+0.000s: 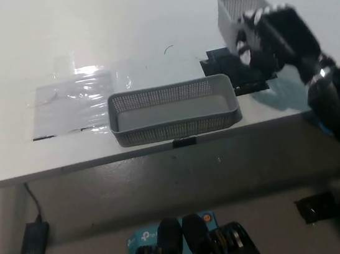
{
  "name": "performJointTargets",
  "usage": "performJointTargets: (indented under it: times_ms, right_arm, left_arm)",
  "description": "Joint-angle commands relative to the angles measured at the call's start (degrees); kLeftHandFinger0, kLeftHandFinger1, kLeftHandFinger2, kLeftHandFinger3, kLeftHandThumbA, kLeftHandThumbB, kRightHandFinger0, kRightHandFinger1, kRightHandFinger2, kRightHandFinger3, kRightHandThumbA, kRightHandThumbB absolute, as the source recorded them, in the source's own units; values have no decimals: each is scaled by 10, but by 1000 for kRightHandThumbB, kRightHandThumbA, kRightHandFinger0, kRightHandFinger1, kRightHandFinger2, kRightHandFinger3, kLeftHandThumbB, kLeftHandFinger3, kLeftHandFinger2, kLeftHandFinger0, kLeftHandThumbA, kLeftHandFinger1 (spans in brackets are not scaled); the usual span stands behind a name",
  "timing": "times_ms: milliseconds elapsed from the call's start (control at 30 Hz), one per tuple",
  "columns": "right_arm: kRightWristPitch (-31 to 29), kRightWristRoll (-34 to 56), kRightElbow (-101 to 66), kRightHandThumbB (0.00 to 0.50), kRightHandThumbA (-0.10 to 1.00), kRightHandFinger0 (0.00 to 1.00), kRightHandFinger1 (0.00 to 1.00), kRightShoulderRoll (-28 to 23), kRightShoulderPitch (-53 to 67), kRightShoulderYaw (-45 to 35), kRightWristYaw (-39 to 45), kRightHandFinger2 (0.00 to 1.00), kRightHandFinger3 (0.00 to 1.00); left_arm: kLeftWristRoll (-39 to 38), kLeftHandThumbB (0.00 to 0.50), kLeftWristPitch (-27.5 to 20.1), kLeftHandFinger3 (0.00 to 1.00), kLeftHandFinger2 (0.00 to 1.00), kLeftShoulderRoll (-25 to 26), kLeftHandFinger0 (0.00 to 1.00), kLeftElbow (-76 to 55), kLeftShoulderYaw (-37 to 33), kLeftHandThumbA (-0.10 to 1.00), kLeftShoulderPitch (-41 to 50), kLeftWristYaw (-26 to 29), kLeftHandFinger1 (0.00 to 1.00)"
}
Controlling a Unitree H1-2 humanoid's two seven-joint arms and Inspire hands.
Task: The robot uses its right hand to pick up the grey box kept on the middle on the desk and place it on top of another box next to it in a right angle
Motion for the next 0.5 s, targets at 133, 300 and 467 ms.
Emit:
performJointTargets:
  times_ms: [133,300,467]
  right_arm:
    - [29,-28,-61,364,-100,0,0,-26,-65,-3,21,189,0]
    - [28,-16,-90,309,-100,0,21,-8,-45,-3,23,323,73]
    - [16,-12,-112,351,-100,0,0,13,-18,9,24,136,0]
  left_arm:
    - [4,334,-10,642,562,8,399,-3,10,290,5,8,421]
    - [4,330,-5,663,555,9,384,-7,10,286,6,4,413]
    - [11,337,-4,675,564,10,383,-4,6,299,4,3,421]
